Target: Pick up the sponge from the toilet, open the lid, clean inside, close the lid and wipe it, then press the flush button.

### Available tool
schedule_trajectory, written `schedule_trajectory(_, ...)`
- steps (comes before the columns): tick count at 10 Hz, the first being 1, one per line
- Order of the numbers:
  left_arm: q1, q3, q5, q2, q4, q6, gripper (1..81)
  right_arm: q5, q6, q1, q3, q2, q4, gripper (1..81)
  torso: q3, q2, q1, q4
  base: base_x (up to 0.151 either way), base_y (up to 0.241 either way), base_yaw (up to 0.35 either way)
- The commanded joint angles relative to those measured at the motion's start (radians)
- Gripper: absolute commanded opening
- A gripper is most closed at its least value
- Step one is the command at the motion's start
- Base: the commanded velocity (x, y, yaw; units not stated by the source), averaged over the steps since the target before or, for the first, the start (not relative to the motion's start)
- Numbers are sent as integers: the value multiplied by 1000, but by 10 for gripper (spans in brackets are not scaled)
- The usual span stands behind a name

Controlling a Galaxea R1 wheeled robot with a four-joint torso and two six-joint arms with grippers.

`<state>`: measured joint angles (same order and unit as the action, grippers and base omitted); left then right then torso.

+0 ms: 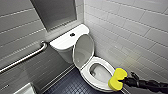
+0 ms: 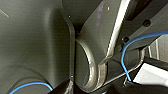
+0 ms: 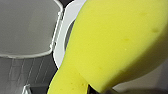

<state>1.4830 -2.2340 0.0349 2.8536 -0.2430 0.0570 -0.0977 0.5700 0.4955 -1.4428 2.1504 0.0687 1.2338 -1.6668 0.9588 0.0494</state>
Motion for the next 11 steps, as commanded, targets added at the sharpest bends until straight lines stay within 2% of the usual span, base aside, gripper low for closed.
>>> schedule_trajectory(1, 30, 16, -76, -3, -10, -3, 811, -117, 7, -166, -39, 74, 10, 10, 0, 0, 0, 70, 0, 0, 0)
schedule_trajectory(3, 30, 16, -76, -3, -10, -3, 811, -143, 7, -195, -86, 143, 10, 10, 0, 0, 0, 126, 0, 0, 0)
schedule_trajectory(4, 30, 16, -76, -3, -10, -3, 811, -145, 7, -209, -115, 183, 10, 10, 22, 0, 0, 152, 0, 0, 0)
schedule_trajectory(6, 30, 16, -76, -5, -10, -3, 811, -152, 7, -237, -178, 255, 10, 10, 63, 0, 0, 185, 0, 0, 0)
schedule_trajectory(7, 30, 16, -76, -5, -9, -3, 811, -178, 7, -261, -214, 297, 8, 10, 30, 0, 0, 152, 0, 0, 0)
schedule_trajectory(9, 30, 16, -76, -5, -7, -3, 811, -206, 7, -291, -272, 379, 10, 10, 56, 1, 0, 186, 0, 0, 0)
schedule_trajectory(11, 37, 16, -75, -6, -6, -3, 811, -185, 8, -274, -369, 478, 10, 10, 62, 1, 1, 191, 0, 0, 0)
